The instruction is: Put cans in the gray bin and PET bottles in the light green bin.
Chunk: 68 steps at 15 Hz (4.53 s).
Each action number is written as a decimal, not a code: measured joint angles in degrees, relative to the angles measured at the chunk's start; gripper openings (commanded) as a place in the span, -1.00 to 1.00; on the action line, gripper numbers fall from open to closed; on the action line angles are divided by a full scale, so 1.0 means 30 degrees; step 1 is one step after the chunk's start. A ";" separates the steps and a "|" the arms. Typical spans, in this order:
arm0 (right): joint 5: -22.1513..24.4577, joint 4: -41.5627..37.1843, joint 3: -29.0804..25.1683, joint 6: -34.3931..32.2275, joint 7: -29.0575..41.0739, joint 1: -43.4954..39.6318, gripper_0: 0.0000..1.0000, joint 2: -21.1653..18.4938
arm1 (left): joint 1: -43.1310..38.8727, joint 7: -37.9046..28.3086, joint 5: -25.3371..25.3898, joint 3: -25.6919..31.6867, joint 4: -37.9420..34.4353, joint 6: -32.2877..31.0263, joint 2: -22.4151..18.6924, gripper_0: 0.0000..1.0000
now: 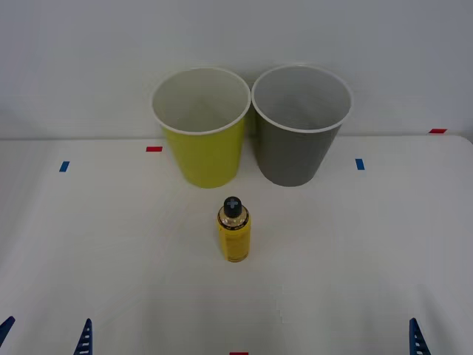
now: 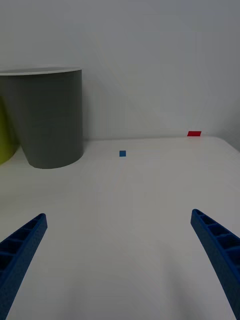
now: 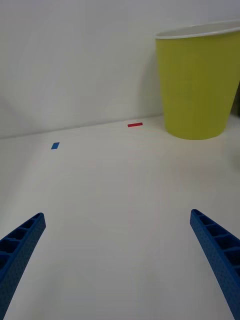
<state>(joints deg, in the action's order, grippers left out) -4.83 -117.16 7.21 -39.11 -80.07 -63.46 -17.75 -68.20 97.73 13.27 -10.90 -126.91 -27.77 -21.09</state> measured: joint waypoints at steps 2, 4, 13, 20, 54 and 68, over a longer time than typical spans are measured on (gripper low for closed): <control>0.0000 0.0000 0.0000 0.0000 0.0000 0.0000 1.00 0.0000 | 0.0000 0.0000 0.0000 0.0000 0.0000 0.0000 0.0000 1.00; 0.0000 0.0000 0.0000 0.0000 0.0000 0.0000 1.00 0.0000 | 0.0000 0.0000 0.0000 0.0000 0.0000 0.0000 0.0000 1.00; 0.0000 0.0000 0.0000 0.0000 0.0000 0.0000 1.00 0.0000 | 0.0000 0.0000 0.0000 0.0000 0.0000 0.0000 0.0000 1.00; 0.0000 0.0000 0.0000 0.0000 0.0000 0.0000 1.00 0.0000 | 0.0000 0.0000 0.0000 0.0000 0.0000 0.0000 0.0000 1.00; 0.0001 -0.0001 0.0000 0.0000 0.0000 0.0000 1.00 0.0000 | 2.1188 -0.0223 0.4438 -1.2272 0.8525 -0.1156 -1.0551 1.00; 0.0001 -0.0001 0.0000 0.0000 0.0000 0.0000 1.00 0.0000 | 2.6596 -0.0788 0.6705 -1.4952 1.0784 0.0661 -0.7657 1.00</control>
<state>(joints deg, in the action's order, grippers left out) -4.83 -117.16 7.21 -39.11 -80.07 -63.46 -17.75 11.58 95.37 33.39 -55.76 -94.56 -25.79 -44.06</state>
